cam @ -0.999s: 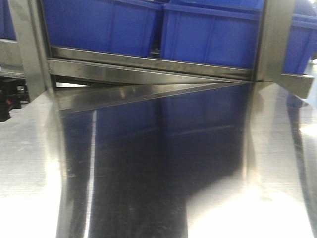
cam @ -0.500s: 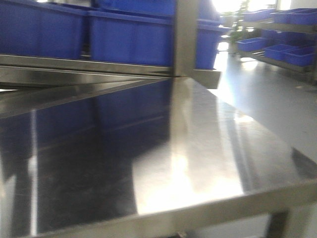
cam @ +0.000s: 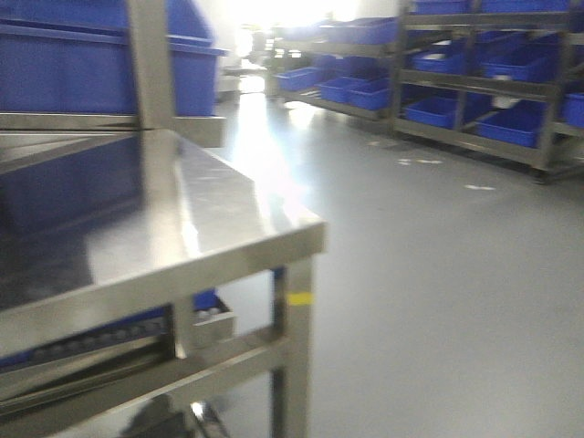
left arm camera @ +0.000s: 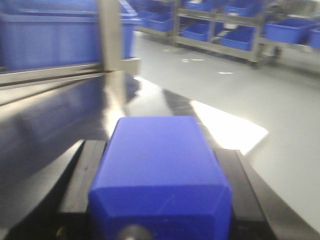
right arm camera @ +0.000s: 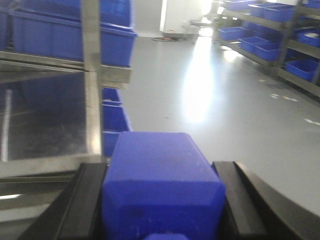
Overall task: Pick and sort blue part to right shelf
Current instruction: 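Drive the base away from the table holding both blocks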
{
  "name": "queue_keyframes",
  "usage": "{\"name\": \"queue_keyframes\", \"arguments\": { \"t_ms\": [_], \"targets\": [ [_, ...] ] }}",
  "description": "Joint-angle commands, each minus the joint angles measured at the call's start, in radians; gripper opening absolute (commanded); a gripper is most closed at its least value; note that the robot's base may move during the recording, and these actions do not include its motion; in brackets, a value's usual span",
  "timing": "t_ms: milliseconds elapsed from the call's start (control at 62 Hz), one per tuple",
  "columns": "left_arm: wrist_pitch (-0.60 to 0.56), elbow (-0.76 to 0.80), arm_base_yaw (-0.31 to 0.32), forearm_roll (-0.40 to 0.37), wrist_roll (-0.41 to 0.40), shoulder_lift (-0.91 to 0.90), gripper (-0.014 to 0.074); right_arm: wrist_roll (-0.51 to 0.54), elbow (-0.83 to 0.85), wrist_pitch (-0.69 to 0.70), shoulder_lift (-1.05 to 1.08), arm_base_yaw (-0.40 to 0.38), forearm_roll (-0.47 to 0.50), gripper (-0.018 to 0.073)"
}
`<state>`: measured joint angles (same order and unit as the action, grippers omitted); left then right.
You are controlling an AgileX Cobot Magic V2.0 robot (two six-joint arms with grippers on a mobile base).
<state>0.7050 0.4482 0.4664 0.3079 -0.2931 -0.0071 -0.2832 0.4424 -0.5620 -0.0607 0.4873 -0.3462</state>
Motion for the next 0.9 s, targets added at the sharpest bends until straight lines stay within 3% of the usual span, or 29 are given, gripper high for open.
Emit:
{"name": "queue_keyframes", "arguments": {
  "t_ms": [0, 887],
  "targets": [
    [-0.091, 0.028, -0.002, 0.009, -0.001, -0.011, 0.0332, 0.009, 0.031, 0.097, -0.016, 0.000, -0.026, 0.0253],
    [-0.091, 0.028, -0.002, 0.009, -0.001, -0.011, 0.0332, 0.009, 0.031, 0.097, -0.016, 0.000, -0.026, 0.0253]
  ]
}}
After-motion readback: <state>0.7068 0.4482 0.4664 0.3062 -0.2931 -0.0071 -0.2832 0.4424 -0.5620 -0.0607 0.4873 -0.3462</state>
